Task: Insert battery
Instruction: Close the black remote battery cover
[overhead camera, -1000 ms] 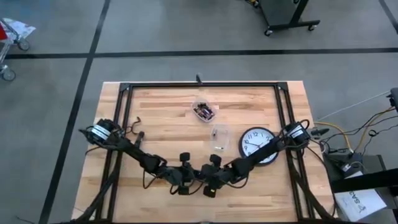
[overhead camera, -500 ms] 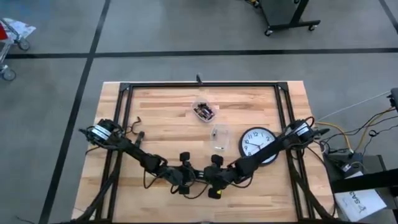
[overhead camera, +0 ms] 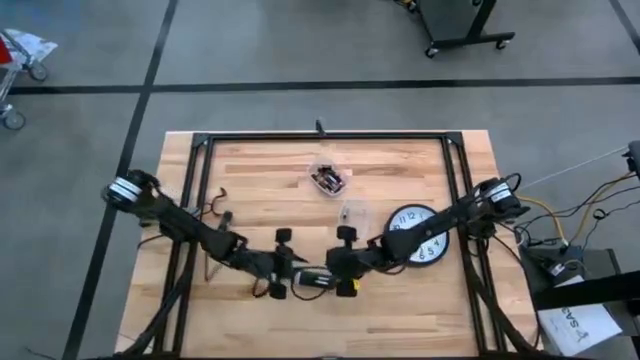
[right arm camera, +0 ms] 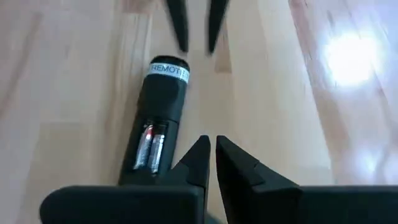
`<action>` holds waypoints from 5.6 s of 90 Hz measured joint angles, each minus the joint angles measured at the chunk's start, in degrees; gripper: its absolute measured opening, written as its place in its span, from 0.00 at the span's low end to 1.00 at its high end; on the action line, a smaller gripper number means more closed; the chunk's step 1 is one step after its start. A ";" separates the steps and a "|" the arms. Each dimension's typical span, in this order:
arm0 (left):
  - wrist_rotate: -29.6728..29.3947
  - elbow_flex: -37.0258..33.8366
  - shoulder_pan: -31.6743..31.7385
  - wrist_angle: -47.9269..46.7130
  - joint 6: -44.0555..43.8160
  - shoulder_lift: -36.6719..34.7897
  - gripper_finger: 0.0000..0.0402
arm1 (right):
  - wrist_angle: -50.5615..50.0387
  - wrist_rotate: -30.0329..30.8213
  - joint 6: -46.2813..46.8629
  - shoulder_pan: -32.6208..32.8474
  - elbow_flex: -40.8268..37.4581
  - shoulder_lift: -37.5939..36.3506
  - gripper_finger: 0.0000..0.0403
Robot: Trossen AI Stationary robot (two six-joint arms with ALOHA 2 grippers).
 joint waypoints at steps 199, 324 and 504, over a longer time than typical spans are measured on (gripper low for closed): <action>26.10 -10.27 16.85 4.93 13.65 -11.94 0.58 | -17.48 -10.69 5.04 3.66 -0.24 -4.39 0.66; 10.38 -3.70 -0.10 13.07 -9.87 19.46 0.48 | -10.05 -0.19 16.34 9.78 0.55 -1.64 0.59; 13.42 -17.75 23.38 4.28 -3.56 -1.32 0.39 | -7.97 -12.18 13.71 -7.31 -10.68 -7.87 0.56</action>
